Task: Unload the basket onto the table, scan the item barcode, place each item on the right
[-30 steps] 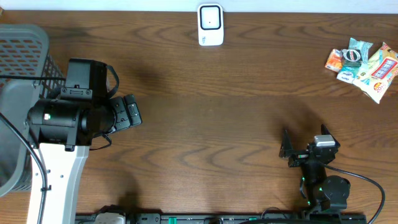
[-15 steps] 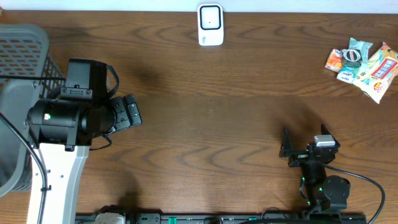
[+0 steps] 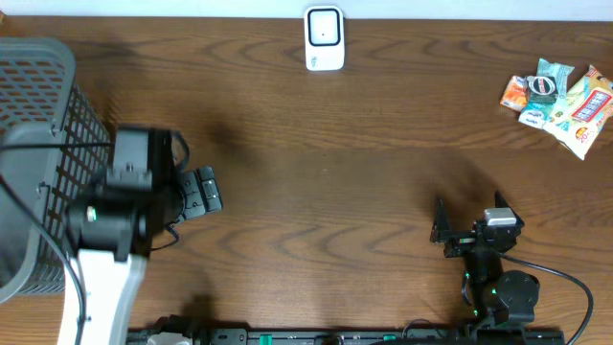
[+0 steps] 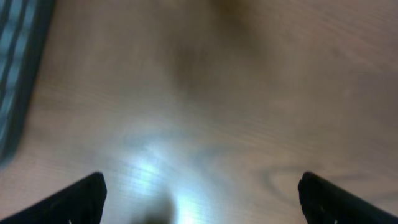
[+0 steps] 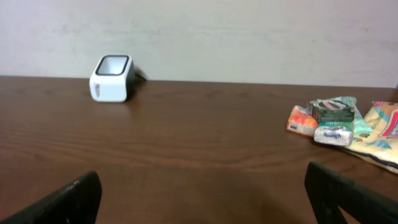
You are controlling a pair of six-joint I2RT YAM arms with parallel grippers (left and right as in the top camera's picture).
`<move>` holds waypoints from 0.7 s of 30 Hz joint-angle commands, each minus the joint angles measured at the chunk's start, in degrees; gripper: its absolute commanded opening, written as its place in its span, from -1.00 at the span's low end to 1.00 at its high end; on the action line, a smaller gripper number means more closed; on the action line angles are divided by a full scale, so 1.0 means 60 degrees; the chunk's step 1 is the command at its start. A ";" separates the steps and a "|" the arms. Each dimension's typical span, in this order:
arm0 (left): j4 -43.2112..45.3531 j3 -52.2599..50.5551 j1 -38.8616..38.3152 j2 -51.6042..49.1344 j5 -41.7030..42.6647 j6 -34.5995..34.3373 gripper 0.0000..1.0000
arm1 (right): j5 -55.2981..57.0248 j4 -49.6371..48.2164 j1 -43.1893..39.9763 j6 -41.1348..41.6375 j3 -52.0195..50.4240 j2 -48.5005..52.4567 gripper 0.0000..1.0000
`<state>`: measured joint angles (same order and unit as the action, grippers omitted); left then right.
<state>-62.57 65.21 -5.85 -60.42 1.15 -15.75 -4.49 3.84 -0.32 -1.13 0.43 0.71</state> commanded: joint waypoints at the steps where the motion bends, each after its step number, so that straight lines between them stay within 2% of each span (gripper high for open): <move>1: 0.1490 -0.1840 0.0007 0.1410 -0.0018 0.1453 0.95 | -0.0062 0.0040 -0.0076 -0.0138 -0.0011 -0.0066 0.99; 3: 0.2681 -0.2929 0.0007 0.2200 0.0237 0.1985 0.95 | -0.0062 0.0036 -0.0076 -0.0138 -0.0011 -0.0066 0.99; 4: 0.3603 -0.3690 0.0007 0.2769 0.0998 0.3122 0.95 | -0.0062 0.0036 -0.0076 -0.0138 -0.0011 -0.0066 0.99; 7: 0.5242 -0.5093 0.0007 0.3916 0.2244 0.5027 0.95 | -0.0062 0.0040 -0.0076 -0.0138 -0.0011 -0.0066 0.99; 16: 0.7249 -0.7563 0.0018 0.7085 0.2164 0.4991 0.95 | -0.0062 0.0040 -0.0076 -0.0142 -0.0011 -0.0066 0.98; 21: 0.8127 -0.8582 0.0652 0.7909 0.2025 0.3683 0.95 | -0.0062 0.0040 -0.0076 -0.0142 -0.0011 -0.0066 0.99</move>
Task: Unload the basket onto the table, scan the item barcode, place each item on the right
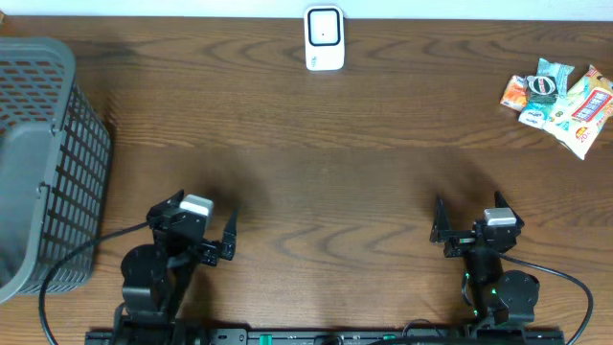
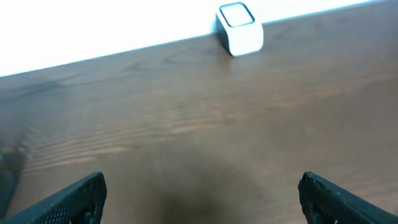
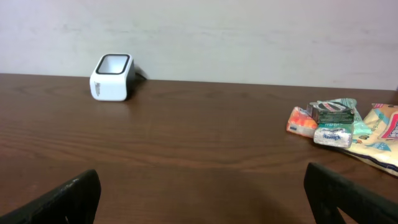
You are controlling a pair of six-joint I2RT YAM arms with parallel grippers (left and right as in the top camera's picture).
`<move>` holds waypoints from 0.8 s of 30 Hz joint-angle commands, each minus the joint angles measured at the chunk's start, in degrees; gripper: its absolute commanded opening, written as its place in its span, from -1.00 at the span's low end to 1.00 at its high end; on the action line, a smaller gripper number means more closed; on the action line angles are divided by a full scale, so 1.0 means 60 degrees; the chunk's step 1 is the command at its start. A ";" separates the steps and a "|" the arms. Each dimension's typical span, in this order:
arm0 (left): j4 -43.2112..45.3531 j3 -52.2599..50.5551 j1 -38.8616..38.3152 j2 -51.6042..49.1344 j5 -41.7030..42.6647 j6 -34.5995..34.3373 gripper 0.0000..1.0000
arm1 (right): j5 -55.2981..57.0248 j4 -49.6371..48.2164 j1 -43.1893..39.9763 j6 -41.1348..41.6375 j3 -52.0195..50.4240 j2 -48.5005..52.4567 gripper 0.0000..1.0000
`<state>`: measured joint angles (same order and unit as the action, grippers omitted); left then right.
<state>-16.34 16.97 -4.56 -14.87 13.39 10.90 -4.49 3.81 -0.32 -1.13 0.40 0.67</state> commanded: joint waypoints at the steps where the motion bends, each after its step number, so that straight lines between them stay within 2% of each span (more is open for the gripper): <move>1: 0.0685 -0.0750 0.0576 0.0390 -0.0015 -0.0863 0.95 | -0.0062 0.0040 -0.0076 -0.0138 -0.0007 -0.0058 0.98; 7: 0.2051 -0.2127 0.1042 0.1552 -0.0022 -0.0954 0.95 | -0.0062 0.0044 -0.0076 -0.0142 -0.0007 -0.0058 0.99; 10: 0.2725 -0.2798 0.1311 0.2091 -0.0022 -0.1494 0.95 | -0.0062 0.0040 -0.0076 -0.0138 -0.0007 -0.0058 0.99; 24: 0.2193 -0.2790 0.1428 0.2433 -0.0448 -0.1592 0.95 | -0.0062 0.0044 -0.0076 -0.0138 -0.0007 -0.0058 0.99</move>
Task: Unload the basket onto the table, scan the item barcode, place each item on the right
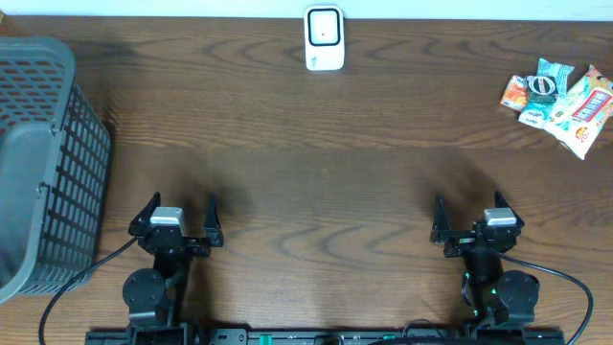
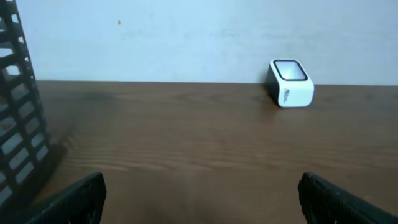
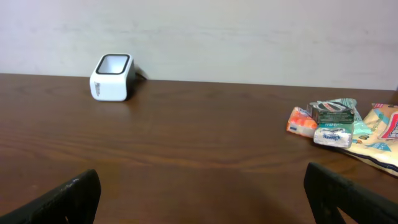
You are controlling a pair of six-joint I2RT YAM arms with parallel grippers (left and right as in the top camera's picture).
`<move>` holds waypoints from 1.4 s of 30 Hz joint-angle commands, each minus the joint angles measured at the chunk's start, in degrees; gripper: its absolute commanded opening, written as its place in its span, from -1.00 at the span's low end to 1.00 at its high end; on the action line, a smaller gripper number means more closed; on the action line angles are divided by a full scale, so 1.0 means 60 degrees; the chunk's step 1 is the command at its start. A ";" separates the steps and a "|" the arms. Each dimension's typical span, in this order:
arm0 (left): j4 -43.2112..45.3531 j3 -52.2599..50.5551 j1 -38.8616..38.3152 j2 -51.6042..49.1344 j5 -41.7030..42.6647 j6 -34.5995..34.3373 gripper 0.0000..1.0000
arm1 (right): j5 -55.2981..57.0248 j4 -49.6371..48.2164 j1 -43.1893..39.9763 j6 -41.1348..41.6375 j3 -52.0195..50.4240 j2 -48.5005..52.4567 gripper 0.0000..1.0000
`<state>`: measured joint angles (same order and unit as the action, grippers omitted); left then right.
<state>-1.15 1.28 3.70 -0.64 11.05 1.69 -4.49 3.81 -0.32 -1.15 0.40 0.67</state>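
Note:
A white barcode scanner [image 1: 324, 38] stands at the table's far edge, also seen in the left wrist view [image 2: 290, 83] and the right wrist view [image 3: 112, 77]. A heap of snack packets [image 1: 558, 96] lies at the far right [image 3: 342, 123]. My left gripper [image 1: 176, 213] rests low at the near left, open and empty [image 2: 199, 198]. My right gripper [image 1: 466, 213] rests low at the near right, open and empty [image 3: 202, 198]. Both point toward the far wall.
A dark grey mesh basket [image 1: 43, 158] fills the left side of the table; its wall shows at the left edge of the left wrist view [image 2: 15, 124]. The brown wooden table [image 1: 316, 153] spreads between the grippers and the scanner.
My left arm has settled lower and straighter at the near left; its camera, which looked at the scanner from a tilt, is now level. The right arm has not moved.
My left arm was raised beside the basket with its open gripper pointing down at the table. Then it was back at the near left edge, still tilted. Now it rests level there, open. The right gripper stayed parked and open throughout.

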 commanded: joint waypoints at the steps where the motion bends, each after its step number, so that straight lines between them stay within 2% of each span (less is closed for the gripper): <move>1: -0.0339 -0.0175 0.0051 0.0062 -0.0062 -0.0055 0.95 | -0.0062 0.0044 -0.0076 -0.0135 -0.0007 -0.0058 0.98; 17: -0.0364 -0.0175 -0.0113 0.0091 -0.0106 0.0226 0.95 | -0.0062 0.0044 -0.0076 -0.0138 -0.0007 -0.0058 0.99; 20: -0.0364 -0.0175 -0.0284 0.0091 -0.0102 0.0608 0.95 | -0.0062 0.0040 -0.0076 -0.0135 -0.0007 -0.0058 0.99; 24: -0.0368 -0.0175 -0.0302 0.0091 -0.0102 0.0572 0.95 | -0.0062 0.0040 -0.0076 -0.0135 -0.0007 -0.0058 0.99; 27: -0.0375 -0.0175 -0.0302 0.0091 -0.0248 0.0095 0.95 | -0.0062 0.0040 -0.0076 -0.0135 -0.0007 -0.0058 0.99; 42: -0.0357 -0.0175 -0.0302 0.0091 -0.0237 0.0098 0.95 | -0.0062 0.0040 -0.0076 -0.0138 -0.0007 -0.0058 0.99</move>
